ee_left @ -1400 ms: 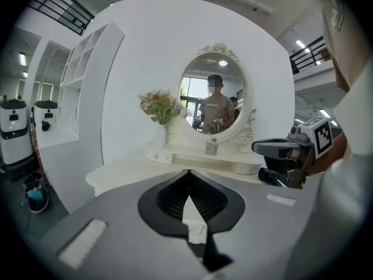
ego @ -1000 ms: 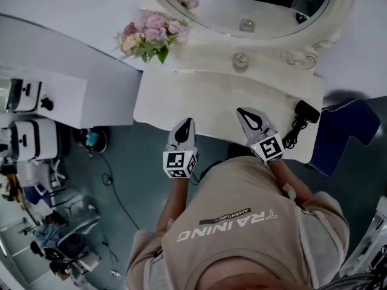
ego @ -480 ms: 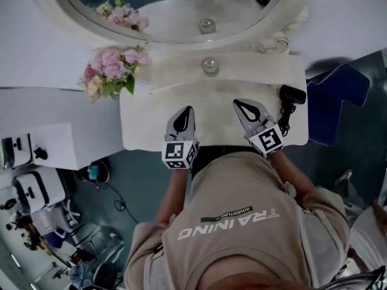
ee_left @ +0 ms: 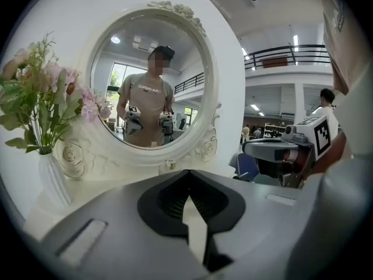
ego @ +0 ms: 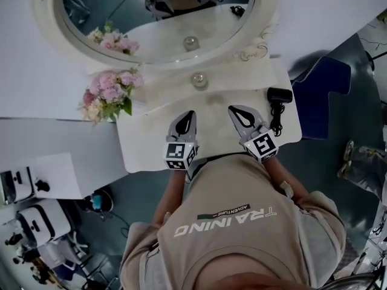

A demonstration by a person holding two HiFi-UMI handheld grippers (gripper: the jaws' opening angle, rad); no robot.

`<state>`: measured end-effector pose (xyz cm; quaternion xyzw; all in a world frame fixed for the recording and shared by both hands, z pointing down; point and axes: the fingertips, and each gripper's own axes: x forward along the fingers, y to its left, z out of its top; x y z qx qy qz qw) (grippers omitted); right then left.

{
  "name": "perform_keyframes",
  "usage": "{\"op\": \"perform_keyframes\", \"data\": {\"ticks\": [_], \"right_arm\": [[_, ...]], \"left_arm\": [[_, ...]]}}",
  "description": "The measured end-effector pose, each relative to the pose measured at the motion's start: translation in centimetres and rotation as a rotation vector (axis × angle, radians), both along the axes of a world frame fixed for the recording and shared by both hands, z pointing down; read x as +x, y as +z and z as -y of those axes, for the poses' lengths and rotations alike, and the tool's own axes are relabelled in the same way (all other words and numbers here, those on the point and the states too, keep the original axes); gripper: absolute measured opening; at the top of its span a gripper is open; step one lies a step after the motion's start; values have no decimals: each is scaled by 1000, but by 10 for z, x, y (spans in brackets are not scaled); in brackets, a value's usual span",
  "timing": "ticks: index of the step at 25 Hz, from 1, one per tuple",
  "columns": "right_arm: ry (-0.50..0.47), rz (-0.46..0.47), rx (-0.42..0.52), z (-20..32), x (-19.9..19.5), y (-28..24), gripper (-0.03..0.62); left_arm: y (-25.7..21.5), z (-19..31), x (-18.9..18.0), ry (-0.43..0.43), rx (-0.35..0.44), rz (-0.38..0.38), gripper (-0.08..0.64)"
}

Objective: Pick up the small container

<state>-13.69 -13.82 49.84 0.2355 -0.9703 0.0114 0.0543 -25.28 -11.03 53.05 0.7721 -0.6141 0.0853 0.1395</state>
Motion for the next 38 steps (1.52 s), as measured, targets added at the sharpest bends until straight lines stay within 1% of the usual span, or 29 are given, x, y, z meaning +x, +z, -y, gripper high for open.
{"op": "perform_keyframes", "data": {"ticks": [4, 7, 10, 12, 14, 17, 19, 21, 26, 28, 33, 38], "right_arm": [[20, -6, -7, 4, 1, 2, 3], [16, -9, -3, 4, 0, 0, 3], [30, -19, -14, 9, 6, 3, 3], [38, -19, -25, 14, 8, 6, 3], [40, -15, -32, 16, 9, 7, 3], [41, -17, -43, 16, 13, 9, 3], [39, -25, -50, 17, 17, 12, 3], [41, -35, -45, 20, 21, 14, 3], [85, -34, -70, 31, 33, 19, 3], [87, -36, -78, 34, 34, 22, 3], [94, -41, -85, 42, 37, 24, 3], [127, -61, -81, 56, 49, 28, 3]], "left_arm": [[0, 11, -1, 28, -1, -3, 18], [3, 19, -6, 19, -9, -4, 18], [4, 26, -6, 18, -16, -12, 20], [8, 33, -7, 25, -30, -10, 41], [13, 40, -8, 36, -51, -10, 86], [22, 49, -8, 39, -88, -15, 221], [28, 55, -9, 35, -110, -14, 291], [33, 61, -10, 38, -128, -2, 321], [44, 77, -12, 48, -162, 32, 355], [52, 84, -14, 47, -176, 49, 387], [70, 109, -12, 83, -205, 71, 388], [84, 132, -13, 89, -212, 114, 380]]}}
